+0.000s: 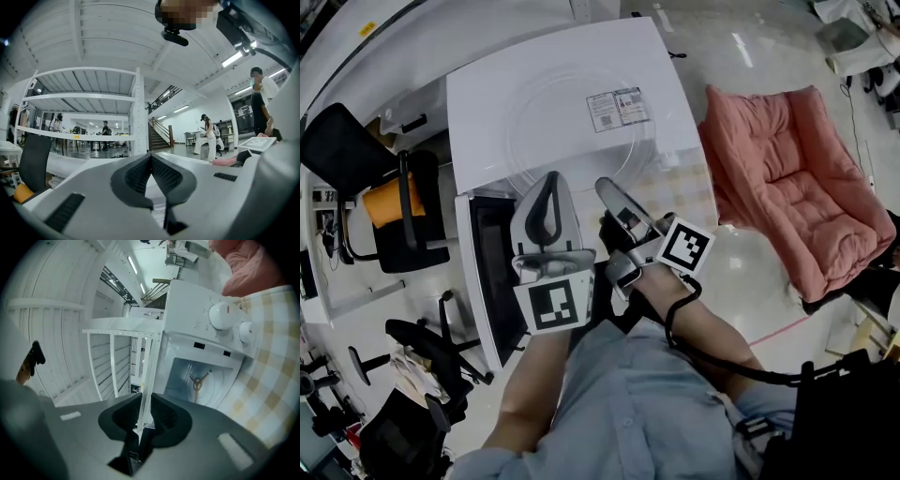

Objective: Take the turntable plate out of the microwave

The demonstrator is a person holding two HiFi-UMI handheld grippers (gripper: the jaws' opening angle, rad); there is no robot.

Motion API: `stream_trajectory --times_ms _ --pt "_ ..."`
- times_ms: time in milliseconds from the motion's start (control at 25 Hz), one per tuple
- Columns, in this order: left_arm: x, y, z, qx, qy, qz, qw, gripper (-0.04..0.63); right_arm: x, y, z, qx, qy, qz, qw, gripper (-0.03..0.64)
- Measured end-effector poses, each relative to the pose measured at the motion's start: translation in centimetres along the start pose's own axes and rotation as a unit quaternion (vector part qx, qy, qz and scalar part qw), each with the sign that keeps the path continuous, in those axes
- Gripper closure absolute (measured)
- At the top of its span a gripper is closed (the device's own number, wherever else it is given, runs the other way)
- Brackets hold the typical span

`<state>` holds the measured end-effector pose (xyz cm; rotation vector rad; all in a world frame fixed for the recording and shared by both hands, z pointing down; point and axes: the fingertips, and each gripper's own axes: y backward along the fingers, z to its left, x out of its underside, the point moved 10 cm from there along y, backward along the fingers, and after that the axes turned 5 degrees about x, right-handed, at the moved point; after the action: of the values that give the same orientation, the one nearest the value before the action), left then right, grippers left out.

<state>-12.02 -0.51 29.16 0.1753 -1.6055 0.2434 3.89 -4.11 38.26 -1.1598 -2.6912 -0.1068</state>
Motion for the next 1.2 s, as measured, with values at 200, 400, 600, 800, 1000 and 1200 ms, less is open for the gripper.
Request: stream_trajectory --times_ms 200,400,600,800,1000,1200 --pt "-0.2 0.1 0.0 0.001 0.000 0.002 1.0000 0.589 -0.3 -0.7 0.2 -0.008 -0.016 -0.010 1.000 0.561" --pt "-0.6 0.2 0.6 -0.003 -0.003 0.001 1.0000 0.588 -0.6 -1.8 0.5 -0.012 -0.014 -0.014 1.000 0.557" --pt "-0.6 0.3 1.0 -0.008 -0.004 0.002 1.0000 0.588 -0.6 -2.3 0.7 -0.014 -0.006 -0.015 1.000 0.551" --pt "-0.5 0.4 0.6 -0.008 -0.003 0.000 1.0000 0.588 -0.7 -2.3 0.9 -0.016 0.022 -0.009 1.000 0.531" --pt "-0.4 0.4 0.2 -0.007 -0.002 0.000 1.0000 0.589 -0.7 -2.1 0.9 -0.016 0.034 -0.004 0.999 0.511" --pt "-0.1 0.4 0.0 -0.005 -0.002 0.001 1.0000 0.589 -0.6 -1.4 0.7 -0.009 0.046 0.005 0.999 0.503"
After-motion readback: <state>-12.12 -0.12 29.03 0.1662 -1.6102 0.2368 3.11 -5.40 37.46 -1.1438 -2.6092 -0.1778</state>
